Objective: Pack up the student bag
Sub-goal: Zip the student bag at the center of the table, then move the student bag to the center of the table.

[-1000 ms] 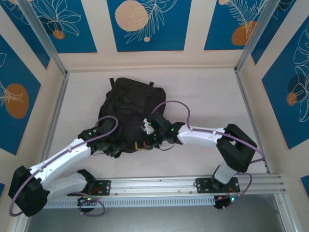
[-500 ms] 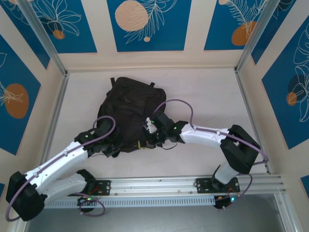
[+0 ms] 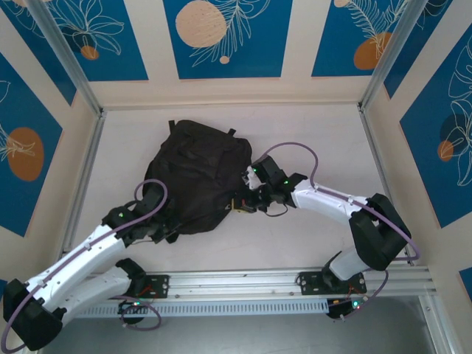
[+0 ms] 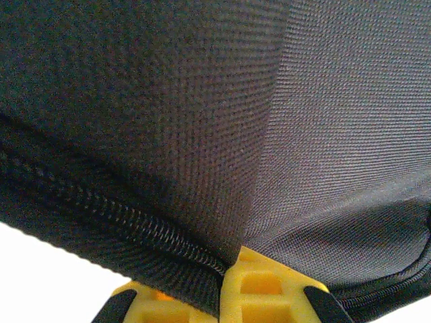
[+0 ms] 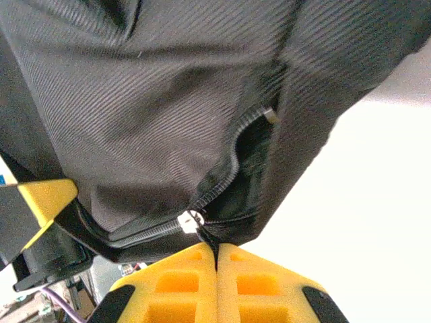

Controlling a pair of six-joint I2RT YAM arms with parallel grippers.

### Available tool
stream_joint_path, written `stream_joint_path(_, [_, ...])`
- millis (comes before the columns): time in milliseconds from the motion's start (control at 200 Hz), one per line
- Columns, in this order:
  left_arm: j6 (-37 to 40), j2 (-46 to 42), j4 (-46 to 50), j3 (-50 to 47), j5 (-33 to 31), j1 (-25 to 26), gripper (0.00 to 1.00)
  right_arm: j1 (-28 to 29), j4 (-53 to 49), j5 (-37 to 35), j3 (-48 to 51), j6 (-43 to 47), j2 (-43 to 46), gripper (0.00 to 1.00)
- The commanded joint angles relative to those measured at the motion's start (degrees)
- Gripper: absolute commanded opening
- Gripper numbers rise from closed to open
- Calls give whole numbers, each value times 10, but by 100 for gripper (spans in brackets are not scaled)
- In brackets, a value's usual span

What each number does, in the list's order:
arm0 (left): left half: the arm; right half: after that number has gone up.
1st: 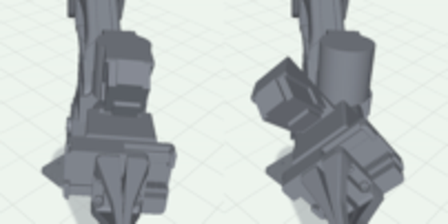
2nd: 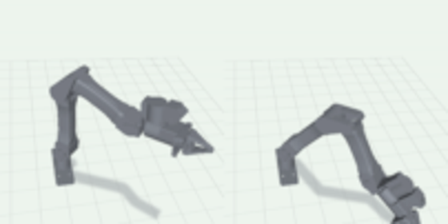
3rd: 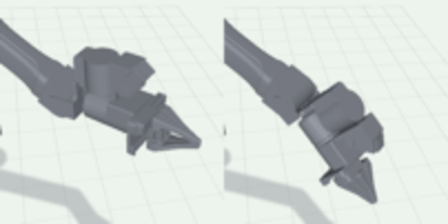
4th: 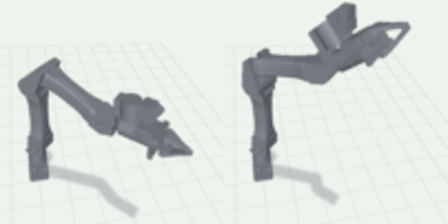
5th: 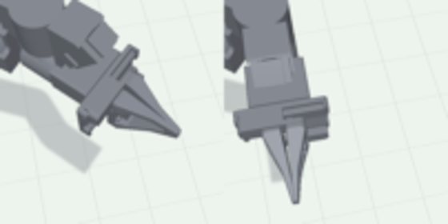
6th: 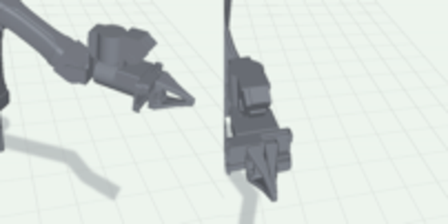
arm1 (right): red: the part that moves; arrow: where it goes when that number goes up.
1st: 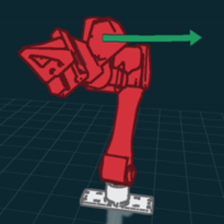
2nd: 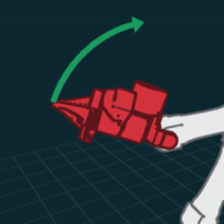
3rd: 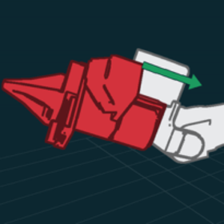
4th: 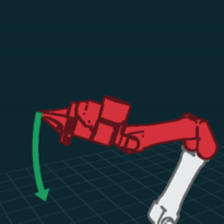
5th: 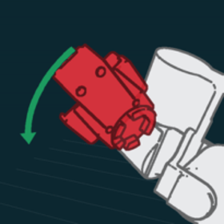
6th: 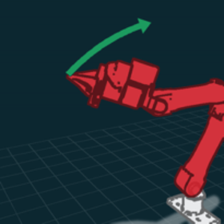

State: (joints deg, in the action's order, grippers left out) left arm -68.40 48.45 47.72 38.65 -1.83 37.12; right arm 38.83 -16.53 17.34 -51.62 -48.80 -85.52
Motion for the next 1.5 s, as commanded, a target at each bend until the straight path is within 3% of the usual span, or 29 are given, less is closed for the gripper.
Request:
stream_joint_path(0, [21,-11,62,-3,-34,-8,0,-28,-22,-24,-12,3,6,0])
stream_joint_path(440, [60,10,43,6,-16,-8,0,-82,-18,-58,-35,-22,3,0])
stream_joint_path(625, [122,49,-34,3,77,0,0,-86,-17,-64,-24,-23,14,0])
stream_joint_path(905, [244,165,-46,106,114,112,0,-143,-26,-156,50,-26,112,0])
stream_joint_path(1205, [258,259,-69,167,143,210,7,-190,-59,-184,125,-31,237,0])
stream_joint_path(1360, [270,315,-58,213,147,253,21,-211,-54,-162,142,-17,269,30])
stream_joint_path(1495, [288,336,-62,235,166,263,29,-217,-84,-155,124,4,278,39])
